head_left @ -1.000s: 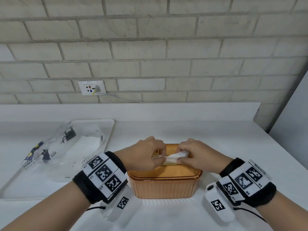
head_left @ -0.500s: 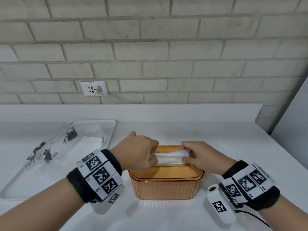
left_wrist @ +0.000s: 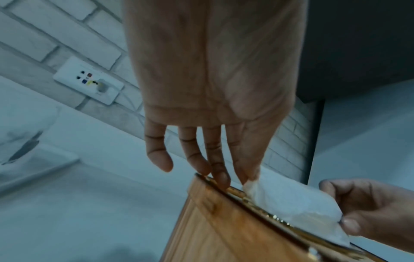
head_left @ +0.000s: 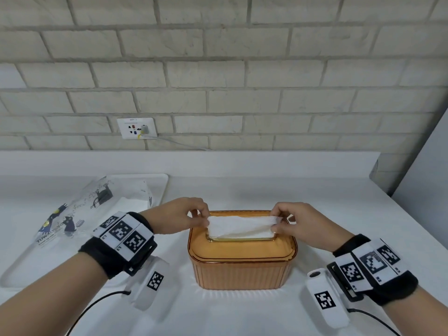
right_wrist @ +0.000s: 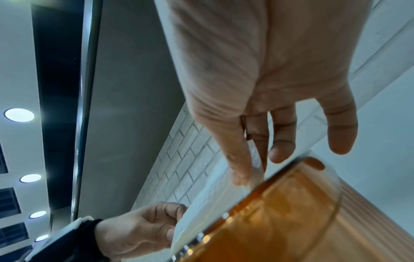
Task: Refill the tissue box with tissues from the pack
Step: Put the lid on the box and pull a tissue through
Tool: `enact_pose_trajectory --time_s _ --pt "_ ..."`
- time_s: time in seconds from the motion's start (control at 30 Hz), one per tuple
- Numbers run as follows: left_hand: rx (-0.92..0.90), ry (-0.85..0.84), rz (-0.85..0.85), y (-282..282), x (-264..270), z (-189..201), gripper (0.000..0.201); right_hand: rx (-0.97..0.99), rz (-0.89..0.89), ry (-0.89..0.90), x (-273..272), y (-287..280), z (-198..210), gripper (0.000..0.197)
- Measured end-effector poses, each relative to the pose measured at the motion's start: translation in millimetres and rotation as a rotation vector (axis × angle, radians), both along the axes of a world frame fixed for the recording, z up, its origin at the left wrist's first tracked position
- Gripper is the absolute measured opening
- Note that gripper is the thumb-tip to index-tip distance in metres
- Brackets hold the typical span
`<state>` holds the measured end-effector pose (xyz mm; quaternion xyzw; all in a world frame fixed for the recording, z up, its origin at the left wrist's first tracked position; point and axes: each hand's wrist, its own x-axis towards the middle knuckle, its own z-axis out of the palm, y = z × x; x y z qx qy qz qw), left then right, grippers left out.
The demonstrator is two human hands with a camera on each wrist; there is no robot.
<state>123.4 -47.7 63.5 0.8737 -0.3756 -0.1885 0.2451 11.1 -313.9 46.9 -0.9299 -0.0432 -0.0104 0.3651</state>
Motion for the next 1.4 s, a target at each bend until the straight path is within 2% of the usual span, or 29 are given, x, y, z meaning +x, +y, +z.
enact_pose_trajectory --time_s 0.03,0.13,0.2,0.33,0.53,0.67,0.77,0.87,1.0,1.13,1.27,1.4 --pt "-0.02 0.03 -0.002 -0.2 -2.4 1.6 0.013 0.011 0.004 0.007 0.1 0.1 -1.1 0.016" --pt "0.009 0.086 -0.063 -7.7 -8.1 6.3 0.03 0.006 0.063 0.043 -0.3 3.9 -0.3 0.011" --pt "0.09 0.066 -0.108 -14.6 -9.9 7.9 0.024 -0.01 0.096 0.029 -0.3 6.7 1.9 0.004" --pt "0.223 -0.115 -0.14 -16.8 -2.5 9.7 0.007 0.009 0.103 0.006 -0.9 6.6 5.5 0.005" --pt "0.251 -0.309 -0.183 -15.4 -0.7 13.2 0.022 -0.018 0.069 -0.01 2.7 5.5 1.3 0.02" --pt "0.153 -0.364 -0.115 -16.8 -11.8 19.1 0.021 -0.025 0.036 -0.005 3.6 3.4 -2.4 0.016" --pt "0.036 -0.24 -0.106 -7.6 -7.3 22.1 0.018 -0.008 0.011 -0.009 3.5 -0.2 -5.4 0.011" --pt "0.051 -0.097 -0.147 1.2 0.1 14.0 0.022 0.01 -0.014 0.004 3.1 -4.3 -6.2 0.004" --pt "0.045 -0.099 -0.161 3.1 9.1 3.2 0.025 0.012 -0.019 0.011 0.7 -6.9 -5.2 0.005" --pt "0.037 -0.079 -0.105 5.1 15.2 -1.0 0.013 0.062 -0.036 -0.015 0.4 -6.8 -6.1 0.004" --pt "-0.037 0.046 -0.023 10.4 19.0 -5.4 0.015 0.139 -0.069 -0.029 2.9 -7.5 -10.9 0.012" --pt "-0.163 0.174 0.068 14.1 15.6 -8.5 0.007 0.201 -0.133 -0.068 1.2 -7.0 -11.1 0.008"
